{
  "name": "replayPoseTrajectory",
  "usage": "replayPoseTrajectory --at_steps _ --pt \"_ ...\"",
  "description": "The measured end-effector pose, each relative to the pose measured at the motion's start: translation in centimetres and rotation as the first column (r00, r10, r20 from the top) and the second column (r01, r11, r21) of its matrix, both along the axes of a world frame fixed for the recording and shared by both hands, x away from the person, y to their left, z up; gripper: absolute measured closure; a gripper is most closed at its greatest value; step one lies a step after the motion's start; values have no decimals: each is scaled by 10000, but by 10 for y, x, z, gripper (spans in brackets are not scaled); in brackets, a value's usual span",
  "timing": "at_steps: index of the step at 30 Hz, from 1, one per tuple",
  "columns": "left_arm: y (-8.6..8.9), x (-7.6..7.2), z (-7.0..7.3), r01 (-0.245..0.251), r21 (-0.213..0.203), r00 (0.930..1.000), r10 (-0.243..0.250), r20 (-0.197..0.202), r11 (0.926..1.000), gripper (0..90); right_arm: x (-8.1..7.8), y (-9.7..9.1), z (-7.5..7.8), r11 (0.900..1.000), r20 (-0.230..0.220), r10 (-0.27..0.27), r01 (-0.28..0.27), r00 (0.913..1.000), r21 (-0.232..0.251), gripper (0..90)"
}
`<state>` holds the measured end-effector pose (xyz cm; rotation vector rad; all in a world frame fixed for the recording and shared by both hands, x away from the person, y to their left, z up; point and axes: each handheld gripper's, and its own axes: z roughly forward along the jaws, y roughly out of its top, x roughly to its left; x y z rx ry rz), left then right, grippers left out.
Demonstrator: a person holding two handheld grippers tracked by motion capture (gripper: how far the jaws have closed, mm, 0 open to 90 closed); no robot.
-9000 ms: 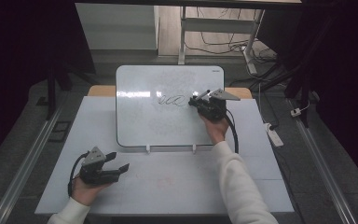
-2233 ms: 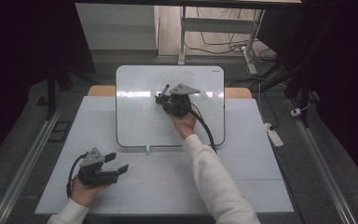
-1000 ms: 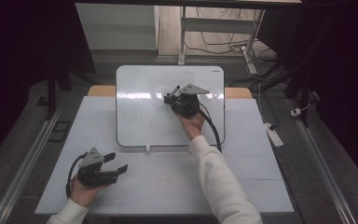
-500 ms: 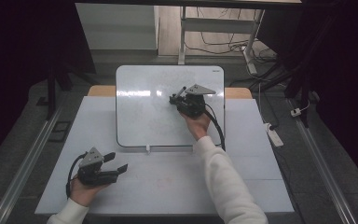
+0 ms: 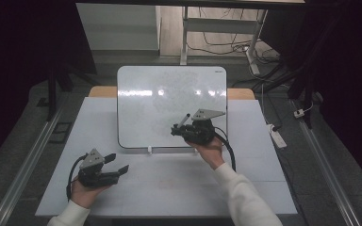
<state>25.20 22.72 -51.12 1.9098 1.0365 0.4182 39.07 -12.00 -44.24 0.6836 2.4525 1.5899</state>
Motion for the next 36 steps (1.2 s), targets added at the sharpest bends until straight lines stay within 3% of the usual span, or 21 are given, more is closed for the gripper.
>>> replayPoseTrajectory --at_steps 9,17,27,31,36 --pt "4 0 2 -287 -184 9993 291 224 9994 292 -34 -5 -12 9954 -726 838 -869 9938 -404 771" --pt "5 2 3 -342 -361 9991 351 239 9988 296 -42 -4 -28 9891 -1252 1226 -1315 9845 -655 771" --pt "-10 -4 20 154 -449 9966 -117 818 9989 299 -48 9 -41 9799 -1588 1669 -1817 9731 -830 771" --pt "-26 -2 32 615 -475 9922 -559 1118 9970 299 -51 12 -41 9786 -1591 1771 -1910 9713 -766 771" --pt "-55 9 42 1377 -611 9844 -1298 1190 9886 307 -51 15 -43 9768 -1739 1883 -2026 9666 -688 771"
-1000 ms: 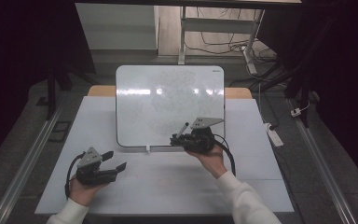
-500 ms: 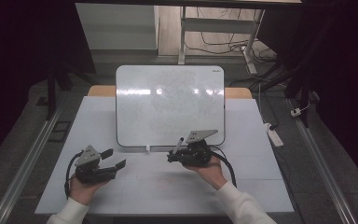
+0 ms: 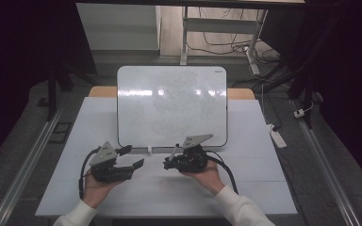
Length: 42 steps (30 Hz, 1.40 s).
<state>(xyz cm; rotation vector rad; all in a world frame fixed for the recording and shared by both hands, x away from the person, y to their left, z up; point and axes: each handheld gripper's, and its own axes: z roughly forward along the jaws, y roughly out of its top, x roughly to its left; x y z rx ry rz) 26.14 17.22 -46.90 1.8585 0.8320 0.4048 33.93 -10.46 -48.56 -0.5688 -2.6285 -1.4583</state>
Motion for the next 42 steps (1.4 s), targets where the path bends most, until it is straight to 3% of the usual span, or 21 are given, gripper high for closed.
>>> replayPoseTrajectory --at_steps 9,14,25,30,42 --pt "-46 17 11 1037 -8 9945 -1037 133 9946 324 0 3 -2 10000 -146 51 -50 9999 51 771" --pt "-63 24 12 1284 48 9916 -1285 122 9917 350 0 3 -3 10000 -237 52 -51 9997 24 771" --pt "-72 32 9 1868 87 9824 -1868 27 9824 618 -1 4 -4 10000 -312 59 -57 9995 48 771" --pt "-73 31 9 2025 142 9793 -2026 59 9792 789 -1 4 -4 10000 -347 80 -79 9994 27 771" --pt "-72 30 9 2057 288 9786 -2057 -26 9782 812 -1 4 -6 10000 -466 90 -88 9989 27 770"
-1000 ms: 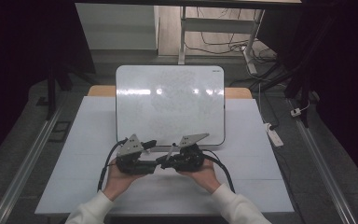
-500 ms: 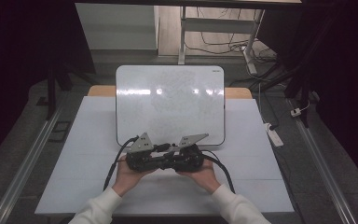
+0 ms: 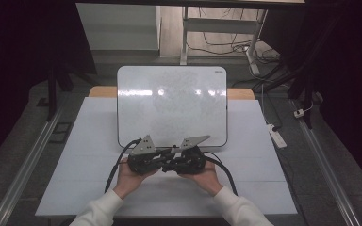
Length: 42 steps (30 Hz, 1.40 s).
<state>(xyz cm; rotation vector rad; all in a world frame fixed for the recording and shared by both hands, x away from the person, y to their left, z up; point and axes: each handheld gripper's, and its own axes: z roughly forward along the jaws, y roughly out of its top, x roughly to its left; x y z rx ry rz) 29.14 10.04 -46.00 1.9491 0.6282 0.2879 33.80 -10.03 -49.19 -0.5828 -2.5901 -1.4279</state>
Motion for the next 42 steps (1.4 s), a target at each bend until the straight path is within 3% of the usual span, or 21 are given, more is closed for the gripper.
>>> replayPoseTrajectory --at_steps 4,9,15,18,20,21,26,28,35,40,42 --pt "7 0 3 -183 -288 9998 181 -69 9994 812 -1 -1 1 9996 164 -46 42 9999 278 754" --pt "25 2 9 -742 -479 9972 741 -24 9961 813 -4 -9 6 9940 873 -525 437 9948 1002 587" --pt "47 4 11 -1343 -549 9909 1343 -47 9894 812 -10 -36 11 9844 1776 -1412 1191 9739 1293 493" --pt "56 4 12 -1575 -584 9875 1575 -60 9858 812 -12 -59 9 9807 2487 -1891 1699 9500 967 480" --pt "61 4 12 -1722 -618 9851 1720 -86 9831 812 -13 -79 6 9720 2913 -2349 2240 9274 705 469" --pt "64 5 12 -1809 -646 9835 1807 -90 9814 812 -13 -86 5 9686 2954 -2482 2395 9226 660 464" --pt "76 6 14 -2145 -759 9767 2141 -140 9738 812 -16 -130 0 9413 3433 -3260 3360 8808 316 450" --pt "81 6 15 -2289 -812 9734 2284 -151 9701 812 -18 -146 -2 9311 3490 -3508 3635 8690 309 444" --pt "94 8 20 -2689 -933 9631 2685 -173 9586 812 -22 -179 -9 9017 3647 -4103 4317 8359 249 428" --pt "101 19 31 -3011 -926 9535 3008 -176 9491 812 -20 -183 -10 8970 3795 -4154 4415 8267 201 425" --pt "102 28 40 -3113 -841 9502 3112 -148 9466 812 -20 -182 -10 8980 3805 -4135 4395 8272 206 425"
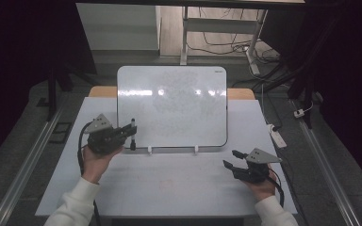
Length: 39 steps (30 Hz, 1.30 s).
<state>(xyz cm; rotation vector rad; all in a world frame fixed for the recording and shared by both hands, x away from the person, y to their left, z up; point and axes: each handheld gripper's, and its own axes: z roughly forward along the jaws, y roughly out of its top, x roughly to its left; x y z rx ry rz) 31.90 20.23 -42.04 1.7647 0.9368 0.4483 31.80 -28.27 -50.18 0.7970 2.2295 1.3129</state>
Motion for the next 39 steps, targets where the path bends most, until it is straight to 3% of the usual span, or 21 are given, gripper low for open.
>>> replayPoseTrajectory --at_steps 8,13,19,26,30,33,39 --pt "6 46 31 -643 415 9977 651 -172 9971 811 0 2 -2 9996 73 9 -6 10000 -290 434" --pt "8 68 43 -960 785 9948 984 -268 9923 811 1 2 -3 9994 49 -58 59 10000 -333 439" --pt "14 98 53 -1435 952 9876 1488 -506 9851 810 2 4 -5 9991 -7 -58 57 10000 -415 445" --pt "18 124 60 -1850 1353 9789 1946 -617 9734 810 3 3 -5 9991 -67 -84 81 9999 -413 447" --pt "18 137 59 -2021 1793 9740 2167 -656 9628 809 3 4 -5 9991 -89 -88 85 9999 -409 447" --pt "19 145 57 -2102 1903 9708 2277 -749 9590 809 3 4 -6 9992 -98 -92 89 9999 -395 447" --pt "13 158 54 -2021 2230 9710 2249 -817 9536 807 4 4 -7 9990 -155 -104 97 9998 -427 447"
